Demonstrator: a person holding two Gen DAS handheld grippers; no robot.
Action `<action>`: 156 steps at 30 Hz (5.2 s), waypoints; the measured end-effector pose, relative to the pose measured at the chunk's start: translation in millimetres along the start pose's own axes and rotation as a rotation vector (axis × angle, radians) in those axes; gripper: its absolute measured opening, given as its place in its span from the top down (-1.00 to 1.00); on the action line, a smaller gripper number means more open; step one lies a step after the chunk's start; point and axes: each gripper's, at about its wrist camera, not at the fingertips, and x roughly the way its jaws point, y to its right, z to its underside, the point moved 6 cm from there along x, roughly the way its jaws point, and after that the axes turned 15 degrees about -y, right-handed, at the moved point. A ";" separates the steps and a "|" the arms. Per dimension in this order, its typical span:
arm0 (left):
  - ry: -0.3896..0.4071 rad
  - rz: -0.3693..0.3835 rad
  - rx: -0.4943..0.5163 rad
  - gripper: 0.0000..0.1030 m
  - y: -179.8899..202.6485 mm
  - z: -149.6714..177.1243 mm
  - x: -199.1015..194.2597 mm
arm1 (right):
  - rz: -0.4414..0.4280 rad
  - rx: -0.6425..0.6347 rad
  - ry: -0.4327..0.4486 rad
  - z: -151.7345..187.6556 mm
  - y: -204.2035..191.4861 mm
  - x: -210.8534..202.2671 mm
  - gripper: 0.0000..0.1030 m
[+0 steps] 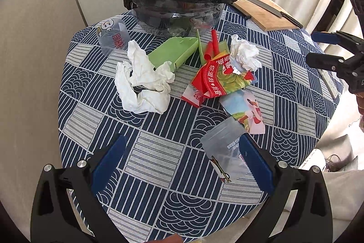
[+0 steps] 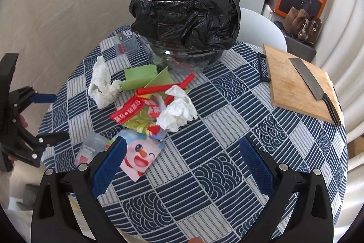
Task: Collect trash
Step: 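Move the left tool toward the clear QR-code cup and the right tool toward the white tissue, then close the left gripper on the clear cup while the right gripper grasps the white tissue, then lift the clear cup with the left gripper while the right gripper carries the tissue over the bin, then open both grippers over the black bin to drop the cup and tissue, then move both tools back toward the remaining trash on the table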
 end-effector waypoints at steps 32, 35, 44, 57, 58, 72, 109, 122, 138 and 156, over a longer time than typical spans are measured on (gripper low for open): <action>-0.175 -0.048 -0.222 -0.89 48.9 6.7 72.2 | -0.197 -0.054 -0.198 -57.0 25.5 119.8 -0.54; -0.198 -0.057 -0.242 -0.89 46.9 10.1 80.1 | -0.287 -0.042 -0.232 -55.9 21.7 126.0 -0.12; -0.259 -0.057 -0.299 -0.92 43.8 18.2 106.5 | -0.320 -0.122 -0.210 -52.6 9.2 115.5 0.42; -0.197 -0.077 -0.324 -0.64 41.6 22.8 98.7 | -0.324 -0.137 -0.145 -46.8 22.4 87.8 0.50; -0.186 -0.077 -0.319 -0.50 42.4 22.7 94.9 | -0.330 -0.134 -0.139 -46.2 24.4 84.1 0.50; -0.147 -0.053 -0.314 0.19 10.0 23.5 55.2 | -0.302 -0.141 -0.058 -35.2 34.1 54.9 0.49; 0.231 -0.011 0.096 0.15 -19.3 -175.8 -100.5 | -0.346 -0.023 0.357 -119.9 45.6 -119.0 0.46; 0.167 0.122 0.221 0.10 -45.1 -251.0 -69.7 | -0.245 0.110 0.382 -187.6 46.5 -95.0 0.43; 0.220 0.037 0.048 -0.88 -93.7 -240.0 -64.7 | -0.193 0.184 0.398 -202.7 47.9 -89.5 -0.67; 0.171 -0.134 -0.125 -0.88 -95.6 -142.9 -85.5 | -0.245 -0.002 0.275 -175.0 -0.6 -69.0 -0.67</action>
